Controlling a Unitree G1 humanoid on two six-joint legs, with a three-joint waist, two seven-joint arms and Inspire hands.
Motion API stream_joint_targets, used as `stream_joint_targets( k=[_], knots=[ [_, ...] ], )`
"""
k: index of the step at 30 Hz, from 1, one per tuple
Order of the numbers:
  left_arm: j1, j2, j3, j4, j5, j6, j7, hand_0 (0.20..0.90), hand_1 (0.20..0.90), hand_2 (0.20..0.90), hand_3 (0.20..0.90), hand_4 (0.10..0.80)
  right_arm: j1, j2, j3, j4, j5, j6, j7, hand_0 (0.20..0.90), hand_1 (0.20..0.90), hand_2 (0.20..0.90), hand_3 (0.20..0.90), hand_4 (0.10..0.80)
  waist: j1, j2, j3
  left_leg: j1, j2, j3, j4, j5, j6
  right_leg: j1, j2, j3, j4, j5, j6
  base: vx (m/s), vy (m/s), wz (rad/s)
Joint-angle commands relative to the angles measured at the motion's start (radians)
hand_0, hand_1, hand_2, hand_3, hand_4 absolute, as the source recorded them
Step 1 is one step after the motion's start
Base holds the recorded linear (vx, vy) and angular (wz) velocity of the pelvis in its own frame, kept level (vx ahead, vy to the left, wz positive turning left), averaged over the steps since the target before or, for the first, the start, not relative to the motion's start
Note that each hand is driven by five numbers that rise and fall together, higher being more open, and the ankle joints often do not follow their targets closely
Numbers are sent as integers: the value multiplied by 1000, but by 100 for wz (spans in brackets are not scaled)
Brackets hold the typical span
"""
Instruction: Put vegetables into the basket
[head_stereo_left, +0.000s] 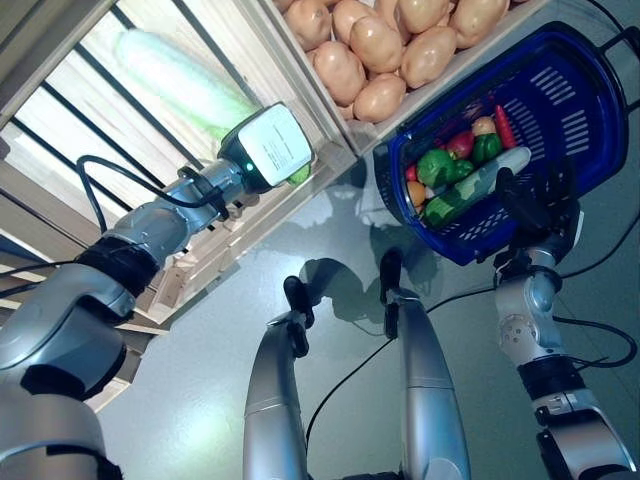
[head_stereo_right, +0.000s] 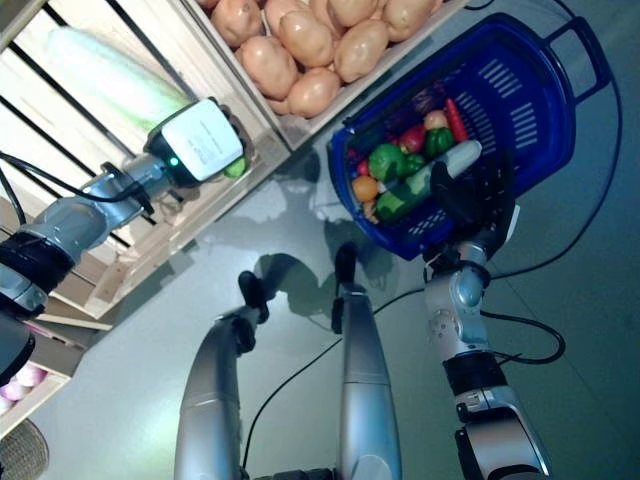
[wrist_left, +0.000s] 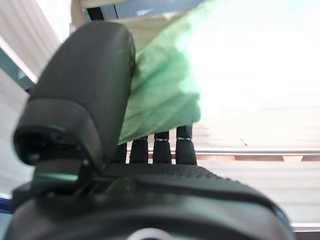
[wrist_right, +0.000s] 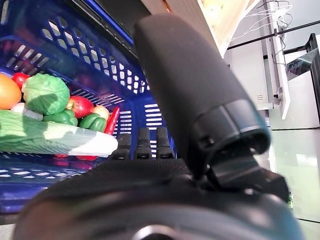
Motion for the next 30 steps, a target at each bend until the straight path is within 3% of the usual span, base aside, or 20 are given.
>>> stream_joint_targets(
  k=[1, 5, 11, 18, 26, 30],
  knots=[
    [-65, 38, 62, 8, -38, 87, 55, 300, 300, 300, 300, 400, 2, -74, -56, -124, -46, -66, -15, 900, 900, 900, 900, 800, 2, -5, 0, -2, 24, -24, -67, 37, -57, 70, -2, -11, -11, -9, 26, 0, 0, 0],
    [-67, 42, 67, 12, -59, 81, 97, 300, 300, 300, 300, 400, 0, -78, -57, -126, -47, -59, -20, 900, 900, 900, 900, 800, 2, -5, 0, -1, 23, -25, -66, 35, -58, 72, 0, -9, -9, -12, 27, 0, 0, 0],
    [-53, 62, 99, -35, -132, 45, 274, 300, 300, 300, 300, 400, 15, -77, -61, -149, -60, -54, -30, 900, 900, 900, 900, 800, 9, -6, 0, 9, 20, -28, -69, 34, -57, 84, 0, -13, -12, -14, 24, 0, 0, 0],
    [47, 96, 245, -169, -219, 22, 453, 300, 300, 300, 300, 400, 63, -36, -80, -191, -103, -62, -49, 900, 900, 900, 900, 800, 33, -2, 0, 28, 9, -42, -74, 26, -56, 107, -1, -25, -12, -26, 18, -5, -10, 1],
    [188, 70, 423, -286, -327, -44, 515, 300, 300, 300, 300, 400, 93, 9, -89, -228, -146, -51, -76, 900, 900, 900, 900, 800, 53, -10, 0, 90, -6, -61, -115, 42, -57, 174, 12, -35, -39, -27, 14, -6, -5, 2],
    [226, 59, 470, -333, -402, -76, 525, 300, 300, 300, 300, 400, 111, 22, -90, -233, -146, -53, -72, 900, 900, 900, 900, 800, 57, -17, 0, 122, -7, -69, -133, 50, -58, 208, 19, -42, -52, -28, 10, -18, -2, 8]
  ],
)
